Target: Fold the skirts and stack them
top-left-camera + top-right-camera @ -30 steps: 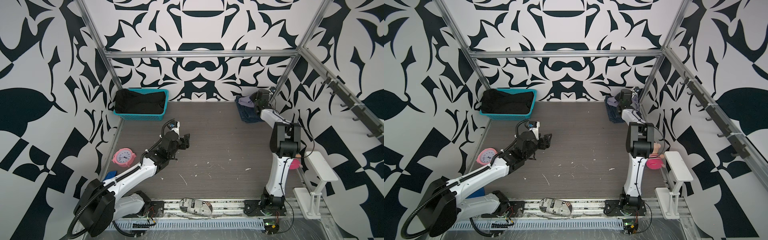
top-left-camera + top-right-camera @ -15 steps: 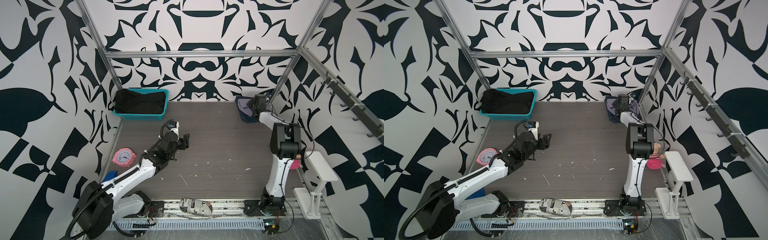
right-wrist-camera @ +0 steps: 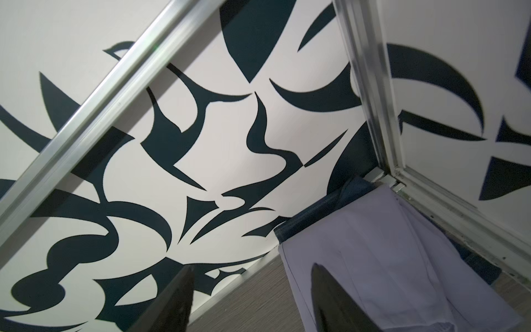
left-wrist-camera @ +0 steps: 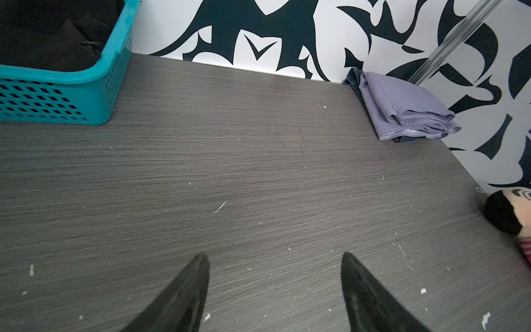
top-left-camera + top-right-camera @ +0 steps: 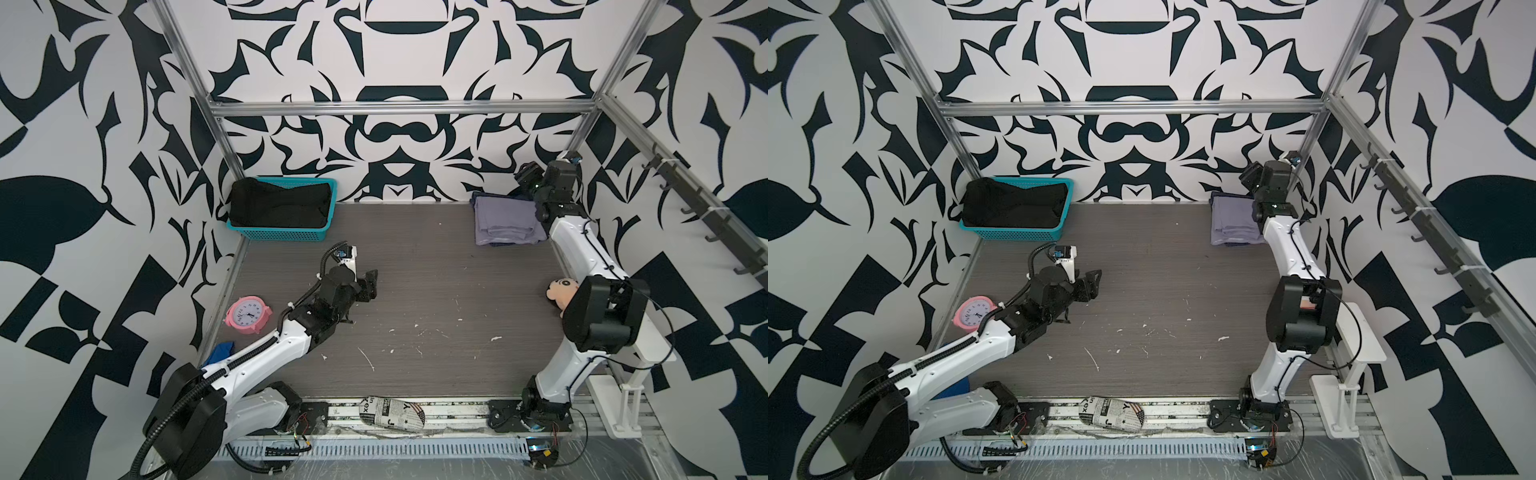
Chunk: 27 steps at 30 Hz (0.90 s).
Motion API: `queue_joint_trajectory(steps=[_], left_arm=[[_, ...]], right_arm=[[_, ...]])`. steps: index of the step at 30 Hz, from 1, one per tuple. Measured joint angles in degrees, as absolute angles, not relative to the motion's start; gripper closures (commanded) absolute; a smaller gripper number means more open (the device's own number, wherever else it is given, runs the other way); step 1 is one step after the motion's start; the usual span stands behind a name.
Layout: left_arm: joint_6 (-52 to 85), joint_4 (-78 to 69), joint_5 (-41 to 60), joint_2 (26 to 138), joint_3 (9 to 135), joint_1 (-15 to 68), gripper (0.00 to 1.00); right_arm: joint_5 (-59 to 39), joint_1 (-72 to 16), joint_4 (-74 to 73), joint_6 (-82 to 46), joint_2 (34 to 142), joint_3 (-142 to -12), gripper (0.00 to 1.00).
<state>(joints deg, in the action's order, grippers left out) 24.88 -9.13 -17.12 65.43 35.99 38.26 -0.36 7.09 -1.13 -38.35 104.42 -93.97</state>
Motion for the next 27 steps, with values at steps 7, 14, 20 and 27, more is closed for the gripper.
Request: queue_joint_trajectory(steps=[7, 14, 20, 27], left_arm=[[24.8, -9.0, -17.1, 65.5, 36.0, 38.3, 0.25], [24.9, -8.7, -17.1, 65.3, 36.0, 38.3, 0.25], [24.6, -8.5, -16.8, 65.7, 36.3, 38.3, 0.25], [24.6, -8.3, -16.7, 67.0, 36.7, 38.3, 0.24]], right_arm=[[-10.0, 10.5, 5.6, -37.1, 120.2, -102.0, 0.55], [-12.6, 12.2, 10.0, -35.5, 131.8, -102.7, 0.62], [-13.7, 12.8, 8.9, -34.5, 132.3, -102.7, 0.62], [-15.5, 12.8, 10.3, -34.2, 129.1, -102.0, 0.60]])
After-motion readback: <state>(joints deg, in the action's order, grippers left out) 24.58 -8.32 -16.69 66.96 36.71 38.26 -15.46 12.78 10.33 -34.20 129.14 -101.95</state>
